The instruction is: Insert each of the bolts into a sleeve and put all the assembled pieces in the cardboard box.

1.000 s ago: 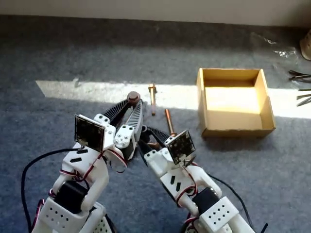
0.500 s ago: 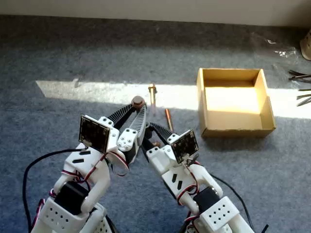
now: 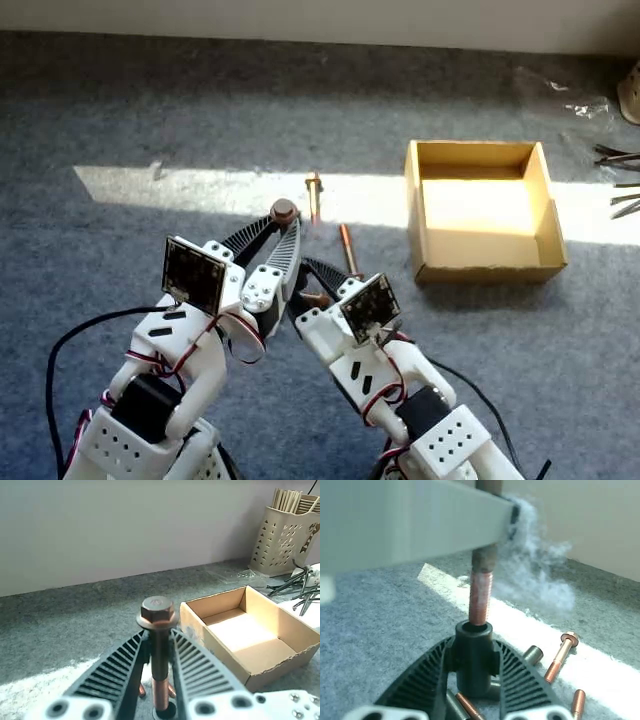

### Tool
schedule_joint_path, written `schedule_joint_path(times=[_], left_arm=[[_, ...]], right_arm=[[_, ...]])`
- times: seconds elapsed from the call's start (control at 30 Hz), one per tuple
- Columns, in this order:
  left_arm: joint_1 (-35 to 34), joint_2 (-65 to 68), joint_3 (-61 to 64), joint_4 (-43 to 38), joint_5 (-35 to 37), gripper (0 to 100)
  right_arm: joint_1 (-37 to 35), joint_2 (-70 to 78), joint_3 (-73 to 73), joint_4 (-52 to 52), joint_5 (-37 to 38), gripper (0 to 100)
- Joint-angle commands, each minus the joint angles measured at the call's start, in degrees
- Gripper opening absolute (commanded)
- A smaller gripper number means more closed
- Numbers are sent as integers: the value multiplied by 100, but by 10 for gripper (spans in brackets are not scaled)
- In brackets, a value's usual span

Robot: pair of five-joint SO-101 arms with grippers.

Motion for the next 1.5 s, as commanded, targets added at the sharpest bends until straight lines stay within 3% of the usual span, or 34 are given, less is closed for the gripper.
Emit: schedule_joint_path(times=[0.0, 0.23, 1.2, 1.47], left_arm=[[84, -101, -400, 158, 105, 4], [84, -92, -593, 510, 536, 4], [31, -84, -426, 800, 501, 7], [-101, -84, -435, 1002, 79, 184]], right_arm=[[-75, -84, -66, -163, 97, 3], [-40, -84, -31, -857, 97, 3], [259, -84, -22, -884, 97, 3], [242, -84, -22, -884, 97, 3]])
